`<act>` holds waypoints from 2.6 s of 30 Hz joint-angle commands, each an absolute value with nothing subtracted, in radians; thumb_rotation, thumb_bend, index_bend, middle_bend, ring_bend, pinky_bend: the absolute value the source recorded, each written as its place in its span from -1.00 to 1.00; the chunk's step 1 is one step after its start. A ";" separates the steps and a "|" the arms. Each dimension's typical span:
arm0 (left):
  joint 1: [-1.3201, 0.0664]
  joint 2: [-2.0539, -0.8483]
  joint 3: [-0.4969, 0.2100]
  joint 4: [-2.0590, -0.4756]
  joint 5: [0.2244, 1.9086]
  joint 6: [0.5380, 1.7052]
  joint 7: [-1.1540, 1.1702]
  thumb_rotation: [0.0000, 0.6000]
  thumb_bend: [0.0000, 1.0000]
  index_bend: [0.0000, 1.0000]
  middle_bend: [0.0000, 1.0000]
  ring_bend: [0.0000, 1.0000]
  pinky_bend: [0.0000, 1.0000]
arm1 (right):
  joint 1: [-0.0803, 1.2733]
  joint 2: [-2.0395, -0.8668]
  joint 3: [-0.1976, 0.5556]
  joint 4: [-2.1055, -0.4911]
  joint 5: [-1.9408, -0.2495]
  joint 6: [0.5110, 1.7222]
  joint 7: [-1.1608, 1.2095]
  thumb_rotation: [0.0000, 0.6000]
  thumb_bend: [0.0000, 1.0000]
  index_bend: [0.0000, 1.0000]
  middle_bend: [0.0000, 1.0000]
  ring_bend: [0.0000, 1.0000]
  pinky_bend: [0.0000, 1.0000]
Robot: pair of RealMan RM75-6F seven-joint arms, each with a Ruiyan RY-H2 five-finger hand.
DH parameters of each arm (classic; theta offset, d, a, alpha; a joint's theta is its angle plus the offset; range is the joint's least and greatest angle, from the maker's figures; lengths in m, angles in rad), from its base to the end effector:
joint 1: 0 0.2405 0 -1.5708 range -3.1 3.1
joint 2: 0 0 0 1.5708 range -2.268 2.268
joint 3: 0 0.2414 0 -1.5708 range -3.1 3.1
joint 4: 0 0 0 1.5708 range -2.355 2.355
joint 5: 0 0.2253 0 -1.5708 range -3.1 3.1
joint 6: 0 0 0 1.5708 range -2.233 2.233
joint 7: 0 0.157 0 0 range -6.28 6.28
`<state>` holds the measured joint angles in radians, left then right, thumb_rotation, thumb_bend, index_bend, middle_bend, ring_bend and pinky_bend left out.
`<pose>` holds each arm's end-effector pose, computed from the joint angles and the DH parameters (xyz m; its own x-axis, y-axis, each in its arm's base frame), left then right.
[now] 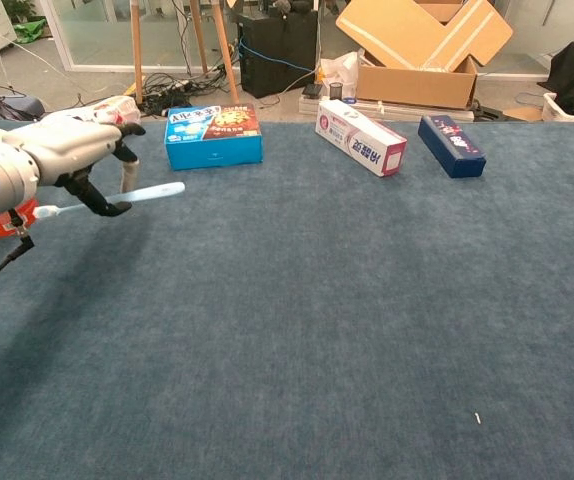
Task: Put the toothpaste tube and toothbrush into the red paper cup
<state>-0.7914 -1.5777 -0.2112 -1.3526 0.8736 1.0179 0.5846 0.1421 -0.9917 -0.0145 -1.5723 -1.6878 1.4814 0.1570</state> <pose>-0.1608 0.3894 -0.0163 0.5827 0.1728 0.7941 0.8105 -0.1945 -0.5525 -0.2939 -0.1954 0.1603 0.4276 -0.0601 0.9020 -0.8858 -0.2269 0.4048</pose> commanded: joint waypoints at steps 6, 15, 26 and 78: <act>-0.817 -1.531 -0.321 -1.406 0.825 1.094 0.580 1.00 -0.30 0.18 -1.00 -1.00 -1.00 | 0.145 -0.977 -0.013 -1.599 -1.707 1.494 0.140 1.00 -1.00 -0.83 -0.80 -0.78 -0.14; -0.810 -1.501 -0.389 -1.428 0.827 1.160 0.509 1.00 -0.30 0.20 -1.00 -1.00 -1.00 | 0.148 -0.939 -0.022 -1.655 -1.751 1.508 0.124 1.00 -1.00 -0.83 -0.80 -0.78 -0.14; -0.763 -1.467 -0.448 -1.401 0.821 1.198 0.356 1.00 -0.30 0.22 -1.00 -1.00 -1.00 | 0.156 -0.923 -0.024 -1.693 -1.771 1.500 0.095 1.00 -1.00 -0.83 -0.80 -0.78 -0.14; -0.639 -1.500 -0.397 -1.161 0.909 1.069 -0.022 1.00 -0.30 0.24 -1.00 -1.00 -1.00 | 0.170 -0.946 -0.027 -1.686 -1.721 1.438 0.073 1.00 -1.00 -0.83 -0.80 -0.78 -0.14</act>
<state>-0.6401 -1.4980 -0.3977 -1.1639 0.9070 1.0704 -0.0188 0.1696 -0.9461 -0.0266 -1.6860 -1.7206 1.4380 0.0733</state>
